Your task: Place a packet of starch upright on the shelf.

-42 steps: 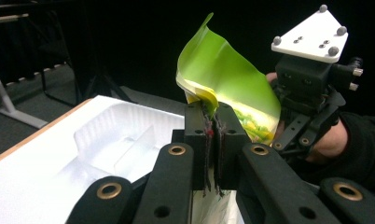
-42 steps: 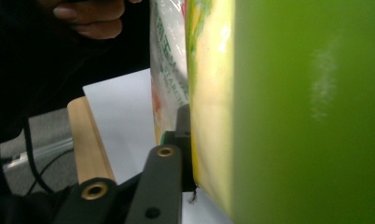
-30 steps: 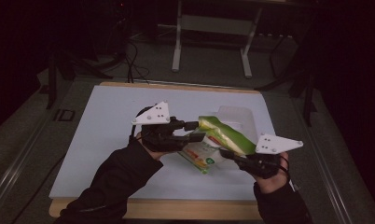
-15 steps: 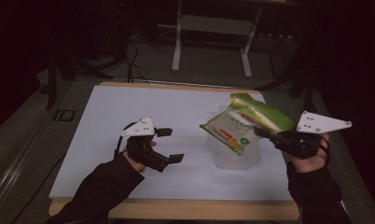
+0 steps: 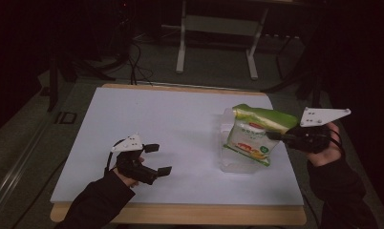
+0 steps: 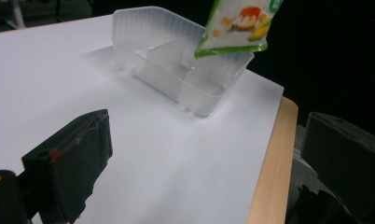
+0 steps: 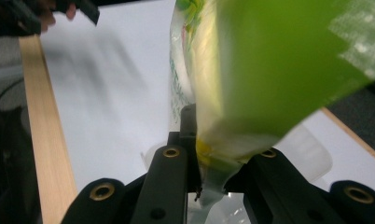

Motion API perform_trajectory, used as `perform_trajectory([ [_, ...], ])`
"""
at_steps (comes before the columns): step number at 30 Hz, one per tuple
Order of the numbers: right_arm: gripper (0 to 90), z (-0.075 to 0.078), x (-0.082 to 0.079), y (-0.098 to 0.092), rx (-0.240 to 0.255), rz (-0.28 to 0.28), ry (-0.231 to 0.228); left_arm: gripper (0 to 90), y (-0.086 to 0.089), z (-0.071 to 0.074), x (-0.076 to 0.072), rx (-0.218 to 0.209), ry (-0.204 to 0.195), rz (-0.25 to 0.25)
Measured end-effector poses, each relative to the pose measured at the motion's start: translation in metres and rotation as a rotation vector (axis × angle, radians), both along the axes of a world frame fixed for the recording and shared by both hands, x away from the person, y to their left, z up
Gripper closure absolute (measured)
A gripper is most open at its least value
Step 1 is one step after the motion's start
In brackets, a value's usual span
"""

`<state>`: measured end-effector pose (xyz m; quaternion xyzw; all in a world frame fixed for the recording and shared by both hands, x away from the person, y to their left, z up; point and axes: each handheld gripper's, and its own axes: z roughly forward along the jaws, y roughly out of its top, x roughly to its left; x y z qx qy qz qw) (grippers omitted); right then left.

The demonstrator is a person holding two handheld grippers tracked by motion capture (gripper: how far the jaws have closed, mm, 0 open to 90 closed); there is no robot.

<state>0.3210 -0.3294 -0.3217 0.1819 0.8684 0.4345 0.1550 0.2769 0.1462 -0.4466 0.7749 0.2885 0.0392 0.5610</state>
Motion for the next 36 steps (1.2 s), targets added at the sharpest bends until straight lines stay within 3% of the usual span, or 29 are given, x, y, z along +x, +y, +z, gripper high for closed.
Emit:
perform_trajectory([
  [10, 82.5, -0.011, 0.024, 0.015, -0.086, 0.028, 0.084, 2.5, 0.002, -0.013, 0.002, -0.024, 0.026, 0.016],
  [15, 82.4, -0.016, 0.03, 0.026, -0.111, 0.057, 0.097, 2.5, 0.002, -0.016, 0.002, -0.025, 0.025, 0.017],
  [24, 82.8, -0.036, 0.033, 0.028, -0.046, 0.067, 0.12, 2.5, 0.004, -0.022, 0.002, -0.041, 0.035, 0.021],
  [25, 82.9, -0.041, 0.033, 0.028, -0.053, 0.063, 0.118, 2.4, 0.004, -0.023, 0.002, -0.04, 0.037, 0.023],
  [29, 83.0, -0.061, 0.035, 0.027, 0.022, 0.064, 0.157, 2.4, 0.005, -0.027, 0.003, -0.043, 0.044, 0.026],
  [31, 83.1, -0.071, 0.032, 0.026, 0.038, 0.07, 0.15, 2.4, 0.004, -0.029, 0.003, -0.045, 0.05, 0.025],
  [34, 83.1, -0.083, 0.03, 0.014, 0.089, 0.043, 0.155, 2.4, 0.004, -0.03, 0.003, -0.039, 0.05, 0.02],
  [36, 83.2, -0.095, 0.029, 0.008, 0.085, 0.016, 0.173, 2.4, 0.004, -0.031, 0.003, -0.038, 0.051, 0.021],
])
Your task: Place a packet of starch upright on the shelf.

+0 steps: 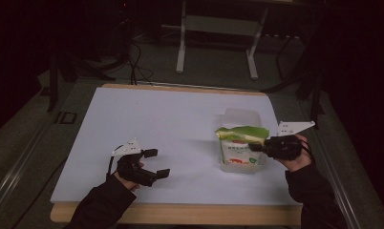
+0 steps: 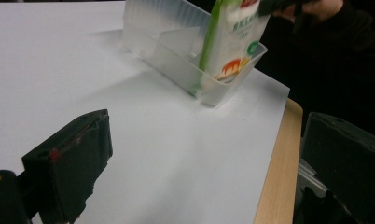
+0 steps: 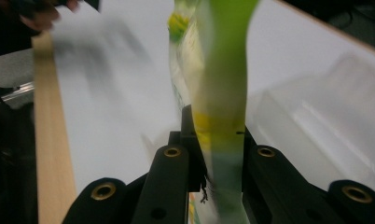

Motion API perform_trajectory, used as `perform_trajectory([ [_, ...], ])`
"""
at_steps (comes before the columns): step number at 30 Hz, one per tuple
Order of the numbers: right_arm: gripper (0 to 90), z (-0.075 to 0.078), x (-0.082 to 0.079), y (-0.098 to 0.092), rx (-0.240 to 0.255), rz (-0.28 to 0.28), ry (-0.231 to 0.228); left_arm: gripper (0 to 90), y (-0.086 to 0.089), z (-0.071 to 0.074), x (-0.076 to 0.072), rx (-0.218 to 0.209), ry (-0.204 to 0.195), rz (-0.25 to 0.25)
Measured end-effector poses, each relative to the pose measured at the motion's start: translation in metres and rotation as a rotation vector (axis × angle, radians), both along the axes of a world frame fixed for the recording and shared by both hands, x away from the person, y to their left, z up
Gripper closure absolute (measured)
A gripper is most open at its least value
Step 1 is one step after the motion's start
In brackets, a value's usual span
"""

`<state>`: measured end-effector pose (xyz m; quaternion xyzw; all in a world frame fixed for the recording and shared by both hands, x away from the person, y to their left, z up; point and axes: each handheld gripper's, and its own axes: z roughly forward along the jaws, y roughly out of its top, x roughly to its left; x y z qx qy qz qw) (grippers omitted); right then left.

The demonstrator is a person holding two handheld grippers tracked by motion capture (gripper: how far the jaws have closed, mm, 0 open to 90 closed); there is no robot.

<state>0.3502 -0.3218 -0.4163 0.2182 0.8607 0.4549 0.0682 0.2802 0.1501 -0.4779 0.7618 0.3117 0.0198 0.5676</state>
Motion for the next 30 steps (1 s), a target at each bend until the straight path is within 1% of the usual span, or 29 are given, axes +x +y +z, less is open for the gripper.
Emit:
perform_trajectory([
  [1, 83.2, -0.007, 0.001, -0.003, 0.0, -0.011, 0.009, 2.5, 0.0, -0.001, 0.0, 0.001, 0.0, 0.0],
  [2, 83.2, -0.012, 0.001, -0.007, 0.021, -0.022, 0.017, 2.4, -0.001, -0.001, 0.0, 0.004, 0.001, -0.002],
  [3, 83.2, -0.015, 0.001, -0.012, 0.037, -0.035, 0.022, 2.5, -0.001, -0.002, 0.0, 0.008, 0.0, -0.005],
  [4, 83.2, -0.016, 0.001, -0.015, 0.036, -0.045, 0.021, 2.4, -0.002, -0.002, 0.0, 0.009, 0.0, -0.006],
  [7, 83.1, -0.02, 0.001, -0.019, 0.049, -0.06, 0.019, 2.4, -0.004, -0.003, 0.0, 0.012, -0.005, -0.01],
  [9, 82.9, -0.02, 0.0, -0.019, 0.048, -0.063, 0.019, 2.4, -0.005, -0.003, 0.0, 0.016, -0.007, -0.015],
  [12, 79.1, -0.019, -0.001, -0.017, 0.044, -0.083, 0.02, 2.4, -0.007, -0.004, -0.002, 0.029, -0.02, -0.02],
  [14, 71.8, -0.02, -0.003, -0.017, 0.043, -0.108, 0.022, 2.4, -0.007, -0.004, -0.003, 0.045, -0.032, -0.024],
  [16, 62.9, -0.02, -0.006, -0.017, 0.061, -0.149, 0.022, 2.5, -0.007, -0.005, -0.004, 0.063, -0.039, -0.017],
  [17, 59.8, -0.019, -0.009, -0.017, 0.068, -0.168, 0.027, 2.4, -0.007, -0.006, -0.004, 0.069, -0.041, -0.014],
  [19, 48.9, -0.018, -0.013, -0.018, 0.088, -0.19, 0.016, 2.5, -0.006, -0.009, -0.004, 0.069, -0.036, -0.012],
  [22, 35.7, -0.012, -0.02, -0.018, 0.091, -0.223, -0.033, 2.5, -0.005, -0.011, -0.005, 0.073, -0.031, -0.013],
  [23, 34.8, -0.01, -0.021, -0.019, 0.103, -0.226, -0.038, 2.5, -0.005, -0.011, -0.005, 0.073, -0.031, -0.012],
  [24, 32.2, -0.007, -0.022, -0.02, 0.118, -0.234, -0.037, 2.4, -0.005, -0.011, -0.006, 0.071, -0.03, -0.012],
  [25, 28.2, -0.004, -0.023, -0.02, 0.132, -0.241, -0.047, 2.5, -0.005, -0.011, -0.006, 0.074, -0.031, -0.009],
  [27, 22.3, 0.001, -0.027, -0.021, 0.152, -0.251, -0.088, 2.4, -0.005, -0.012, -0.007, 0.08, -0.037, -0.003],
  [28, 19.4, 0.004, -0.029, -0.022, 0.168, -0.261, -0.104, 2.4, -0.005, -0.013, -0.007, 0.076, -0.033, -0.004],
  [30, 14.6, 0.01, -0.033, -0.021, 0.187, -0.257, -0.127, 2.5, -0.006, -0.015, -0.008, 0.08, -0.026, -0.01],
])
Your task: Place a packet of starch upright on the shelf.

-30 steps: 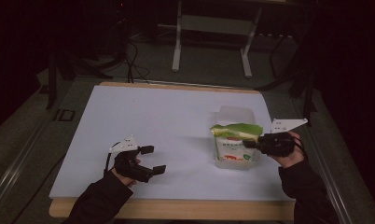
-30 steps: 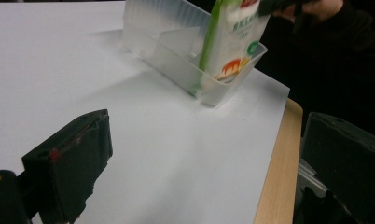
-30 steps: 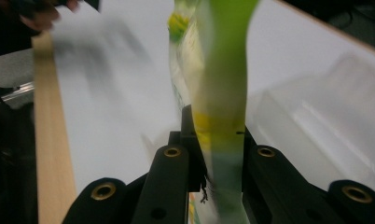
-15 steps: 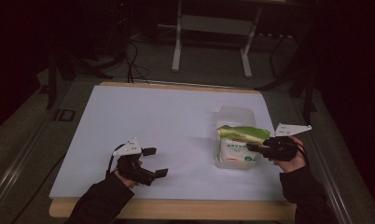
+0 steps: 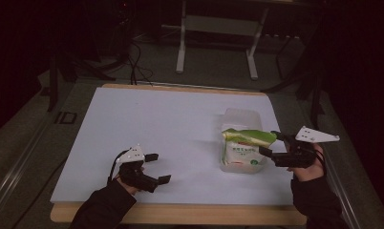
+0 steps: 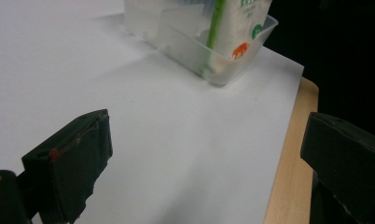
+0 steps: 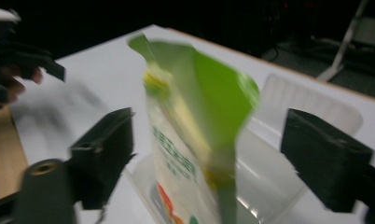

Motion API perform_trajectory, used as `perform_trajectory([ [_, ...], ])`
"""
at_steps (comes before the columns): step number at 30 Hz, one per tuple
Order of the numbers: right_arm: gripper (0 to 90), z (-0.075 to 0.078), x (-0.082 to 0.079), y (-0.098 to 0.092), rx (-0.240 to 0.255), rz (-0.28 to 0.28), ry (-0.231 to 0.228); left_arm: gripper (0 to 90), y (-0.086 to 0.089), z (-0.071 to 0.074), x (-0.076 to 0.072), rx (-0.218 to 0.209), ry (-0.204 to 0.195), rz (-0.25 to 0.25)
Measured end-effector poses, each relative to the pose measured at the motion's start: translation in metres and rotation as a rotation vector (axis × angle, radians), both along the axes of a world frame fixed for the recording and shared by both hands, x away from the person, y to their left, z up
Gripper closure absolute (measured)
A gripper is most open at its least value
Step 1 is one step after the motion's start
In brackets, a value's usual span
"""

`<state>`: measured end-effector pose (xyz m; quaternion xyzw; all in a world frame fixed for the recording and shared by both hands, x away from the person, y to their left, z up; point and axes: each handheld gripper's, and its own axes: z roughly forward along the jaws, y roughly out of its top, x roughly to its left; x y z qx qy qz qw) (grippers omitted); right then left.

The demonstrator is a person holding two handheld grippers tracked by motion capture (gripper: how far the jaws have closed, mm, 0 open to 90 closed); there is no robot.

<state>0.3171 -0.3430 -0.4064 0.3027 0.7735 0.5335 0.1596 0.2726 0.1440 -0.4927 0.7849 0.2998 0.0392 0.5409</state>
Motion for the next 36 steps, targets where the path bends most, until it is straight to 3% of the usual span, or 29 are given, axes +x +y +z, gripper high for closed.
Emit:
perform_trajectory([
  [8, 14.3, 0.031, -0.019, 0.005, 0.009, -0.022, -0.127, 2.4, -0.002, 0.0, -0.002, 0.003, -0.009, -0.011],
  [17, 14.6, 0.048, -0.035, 0.024, 0.029, 0.037, -0.175, 2.5, -0.002, 0.001, -0.006, 0.006, -0.045, -0.017],
  [24, 14.9, 0.04, -0.046, 0.041, 0.071, 0.097, -0.156, 2.5, -0.002, 0.001, -0.009, 0.011, -0.113, -0.008],
  [36, 15.5, 0.0, -0.06, 0.067, 0.055, 0.195, -0.073, 2.5, -0.004, 0.0, -0.013, 0.023, -0.124, -0.051],
])
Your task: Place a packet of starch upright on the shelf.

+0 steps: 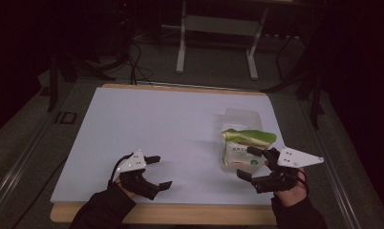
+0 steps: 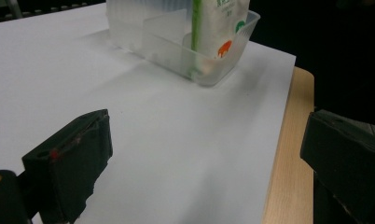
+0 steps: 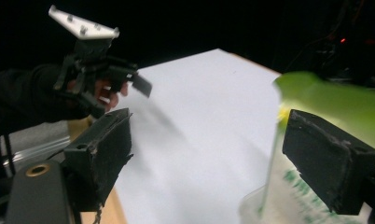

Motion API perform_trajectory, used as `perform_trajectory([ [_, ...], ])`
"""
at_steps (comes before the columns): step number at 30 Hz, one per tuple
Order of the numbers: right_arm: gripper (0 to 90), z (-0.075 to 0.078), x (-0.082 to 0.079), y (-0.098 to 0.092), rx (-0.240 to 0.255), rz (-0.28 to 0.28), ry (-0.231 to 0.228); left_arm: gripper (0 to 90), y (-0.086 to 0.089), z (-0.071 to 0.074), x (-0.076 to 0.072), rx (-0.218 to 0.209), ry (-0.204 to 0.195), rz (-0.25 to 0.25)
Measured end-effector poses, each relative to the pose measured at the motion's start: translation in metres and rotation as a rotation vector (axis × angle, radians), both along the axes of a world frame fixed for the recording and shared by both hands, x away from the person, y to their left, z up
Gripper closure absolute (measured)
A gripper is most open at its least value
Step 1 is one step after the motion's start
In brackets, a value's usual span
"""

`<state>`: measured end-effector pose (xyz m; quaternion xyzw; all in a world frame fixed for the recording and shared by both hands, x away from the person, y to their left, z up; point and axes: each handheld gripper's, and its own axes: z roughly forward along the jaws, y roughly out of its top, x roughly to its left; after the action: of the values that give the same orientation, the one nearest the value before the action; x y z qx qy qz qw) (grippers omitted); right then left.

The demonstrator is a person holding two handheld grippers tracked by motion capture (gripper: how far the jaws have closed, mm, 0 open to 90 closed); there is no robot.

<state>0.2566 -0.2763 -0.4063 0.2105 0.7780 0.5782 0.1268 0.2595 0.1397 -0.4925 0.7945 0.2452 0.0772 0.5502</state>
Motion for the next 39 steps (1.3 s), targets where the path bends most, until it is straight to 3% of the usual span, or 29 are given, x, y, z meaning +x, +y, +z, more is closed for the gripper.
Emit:
perform_trajectory([
  [8, 15.4, -0.03, -0.01, 0.01, -0.017, 0.005, 0.038, 2.5, 0.0, -0.002, -0.002, 0.029, -0.018, -0.023],
  [17, 14.8, -0.054, -0.016, 0.015, -0.059, 0.004, 0.07, 2.5, -0.004, -0.004, -0.005, 0.052, -0.046, -0.044],
  [22, 14.4, -0.067, -0.018, 0.016, -0.109, 0.005, 0.093, 2.5, -0.005, -0.005, -0.006, 0.06, -0.043, -0.048],
  [34, 14.0, -0.076, -0.022, 0.015, -0.191, -0.014, 0.077, 2.5, -0.01, -0.014, -0.008, 0.09, -0.034, -0.07],
  [39, 14.0, -0.078, -0.02, 0.014, -0.189, -0.018, 0.07, 2.5, -0.014, -0.016, -0.009, 0.108, -0.039, -0.088],
])
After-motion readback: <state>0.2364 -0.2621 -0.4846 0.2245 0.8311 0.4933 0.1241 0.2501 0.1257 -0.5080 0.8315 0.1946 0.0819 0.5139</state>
